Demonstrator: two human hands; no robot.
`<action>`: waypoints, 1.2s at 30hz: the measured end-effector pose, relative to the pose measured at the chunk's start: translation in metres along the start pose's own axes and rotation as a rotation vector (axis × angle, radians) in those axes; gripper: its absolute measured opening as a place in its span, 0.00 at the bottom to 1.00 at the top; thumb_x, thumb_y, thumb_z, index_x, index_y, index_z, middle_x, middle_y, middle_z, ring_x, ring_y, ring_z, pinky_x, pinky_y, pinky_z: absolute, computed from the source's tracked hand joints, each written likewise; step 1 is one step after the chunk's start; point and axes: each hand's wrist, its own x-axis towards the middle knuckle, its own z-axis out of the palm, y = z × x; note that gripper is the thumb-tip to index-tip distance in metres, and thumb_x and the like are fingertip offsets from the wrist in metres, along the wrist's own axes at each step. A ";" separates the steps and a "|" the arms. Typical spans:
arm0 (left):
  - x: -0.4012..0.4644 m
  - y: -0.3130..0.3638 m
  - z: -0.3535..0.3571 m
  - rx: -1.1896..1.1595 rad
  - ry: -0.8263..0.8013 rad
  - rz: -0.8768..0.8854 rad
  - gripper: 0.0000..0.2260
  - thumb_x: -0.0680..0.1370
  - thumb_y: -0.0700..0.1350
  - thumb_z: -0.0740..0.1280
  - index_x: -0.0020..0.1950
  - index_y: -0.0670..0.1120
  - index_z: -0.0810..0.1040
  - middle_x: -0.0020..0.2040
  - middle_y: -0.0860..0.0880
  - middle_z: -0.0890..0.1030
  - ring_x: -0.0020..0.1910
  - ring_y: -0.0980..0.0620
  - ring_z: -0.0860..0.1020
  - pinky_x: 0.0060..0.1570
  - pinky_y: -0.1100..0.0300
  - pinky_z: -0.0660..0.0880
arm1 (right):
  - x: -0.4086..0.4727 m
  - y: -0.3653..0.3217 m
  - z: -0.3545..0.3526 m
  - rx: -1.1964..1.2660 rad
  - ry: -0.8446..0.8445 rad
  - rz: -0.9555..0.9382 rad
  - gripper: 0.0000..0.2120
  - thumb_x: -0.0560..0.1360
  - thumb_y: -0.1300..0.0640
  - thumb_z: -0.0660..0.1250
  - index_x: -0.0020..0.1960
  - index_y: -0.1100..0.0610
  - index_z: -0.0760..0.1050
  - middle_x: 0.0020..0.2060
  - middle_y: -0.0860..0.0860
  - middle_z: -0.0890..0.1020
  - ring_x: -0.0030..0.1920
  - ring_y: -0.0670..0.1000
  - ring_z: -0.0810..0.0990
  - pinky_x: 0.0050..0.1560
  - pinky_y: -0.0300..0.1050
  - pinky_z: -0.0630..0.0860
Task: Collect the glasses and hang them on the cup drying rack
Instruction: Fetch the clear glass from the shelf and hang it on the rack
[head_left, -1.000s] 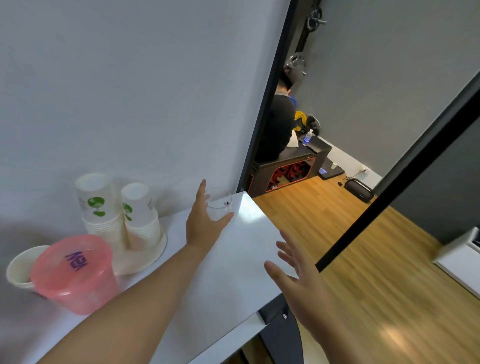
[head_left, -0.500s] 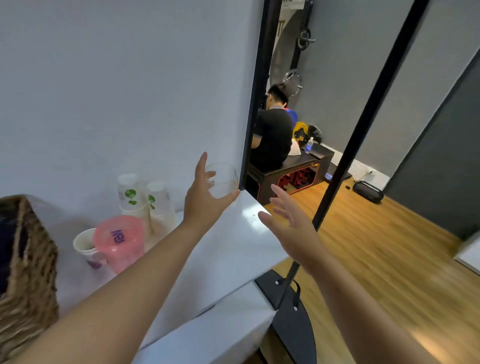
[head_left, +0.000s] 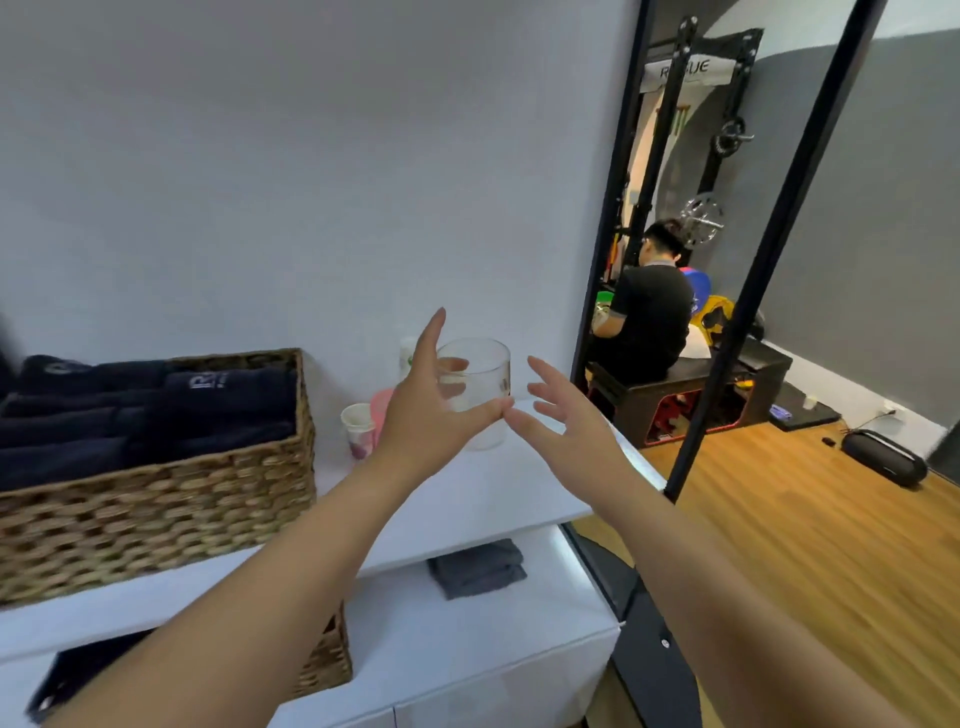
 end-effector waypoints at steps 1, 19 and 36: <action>-0.009 0.007 -0.019 0.002 0.013 -0.008 0.51 0.67 0.58 0.81 0.79 0.69 0.51 0.60 0.62 0.76 0.58 0.61 0.79 0.56 0.60 0.77 | -0.005 -0.014 0.011 0.040 -0.031 -0.018 0.33 0.77 0.39 0.71 0.79 0.34 0.62 0.72 0.41 0.73 0.67 0.41 0.73 0.53 0.31 0.68; -0.286 0.067 -0.452 0.218 0.451 -0.102 0.46 0.68 0.57 0.82 0.80 0.65 0.59 0.59 0.63 0.80 0.54 0.65 0.81 0.55 0.59 0.82 | -0.190 -0.287 0.376 0.475 -0.637 -0.328 0.38 0.73 0.53 0.80 0.71 0.26 0.65 0.64 0.25 0.77 0.66 0.31 0.74 0.67 0.46 0.76; -0.445 0.076 -0.694 0.158 0.951 -0.236 0.42 0.69 0.55 0.81 0.78 0.62 0.64 0.62 0.57 0.80 0.63 0.58 0.79 0.58 0.56 0.77 | -0.336 -0.453 0.647 1.262 -1.229 0.007 0.26 0.84 0.45 0.63 0.81 0.45 0.63 0.76 0.55 0.73 0.76 0.57 0.72 0.71 0.64 0.72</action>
